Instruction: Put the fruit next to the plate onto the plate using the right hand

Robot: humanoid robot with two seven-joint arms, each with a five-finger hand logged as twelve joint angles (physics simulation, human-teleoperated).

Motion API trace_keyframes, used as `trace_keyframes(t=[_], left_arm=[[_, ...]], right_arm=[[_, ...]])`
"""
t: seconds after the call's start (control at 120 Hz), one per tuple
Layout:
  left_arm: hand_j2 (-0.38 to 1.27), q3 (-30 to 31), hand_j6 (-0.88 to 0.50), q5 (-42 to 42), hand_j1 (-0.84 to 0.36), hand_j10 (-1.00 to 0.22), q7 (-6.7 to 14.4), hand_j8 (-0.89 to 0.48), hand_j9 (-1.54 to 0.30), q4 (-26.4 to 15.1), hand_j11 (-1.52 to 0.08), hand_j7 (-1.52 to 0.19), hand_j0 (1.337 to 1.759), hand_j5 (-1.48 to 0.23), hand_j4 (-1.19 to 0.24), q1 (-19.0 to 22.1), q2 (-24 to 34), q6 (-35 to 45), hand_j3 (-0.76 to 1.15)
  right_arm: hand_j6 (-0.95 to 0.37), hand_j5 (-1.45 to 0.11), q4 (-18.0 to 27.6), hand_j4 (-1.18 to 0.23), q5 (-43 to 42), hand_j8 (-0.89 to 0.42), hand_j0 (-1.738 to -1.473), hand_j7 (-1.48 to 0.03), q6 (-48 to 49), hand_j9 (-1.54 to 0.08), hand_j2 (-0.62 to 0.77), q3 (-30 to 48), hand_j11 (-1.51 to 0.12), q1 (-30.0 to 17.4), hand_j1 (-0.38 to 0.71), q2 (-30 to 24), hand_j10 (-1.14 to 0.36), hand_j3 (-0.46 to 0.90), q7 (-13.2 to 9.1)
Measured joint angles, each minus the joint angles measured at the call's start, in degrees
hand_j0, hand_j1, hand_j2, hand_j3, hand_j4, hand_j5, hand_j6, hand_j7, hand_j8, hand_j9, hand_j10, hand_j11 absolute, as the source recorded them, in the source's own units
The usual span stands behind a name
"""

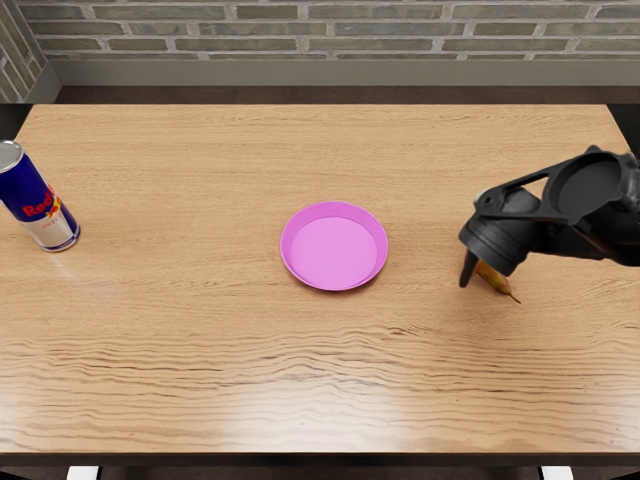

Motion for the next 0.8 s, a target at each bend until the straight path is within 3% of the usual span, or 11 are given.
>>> trace_keyframes(t=[0.8], left_arm=[[0.0,0.0,0.0,0.0,0.35,0.0,0.0,0.0,0.0,0.0,0.0,0.0,1.658,0.0,0.0,0.0,0.0,0.0,0.0]], right_arm=[[-0.24,-0.31,-0.7,-0.24,-1.0,-0.24,-1.658,-0.31,0.0,-0.31,-0.05,-0.3,-0.31,-2.5,-0.07,-0.5,-0.24,0.0,0.0]])
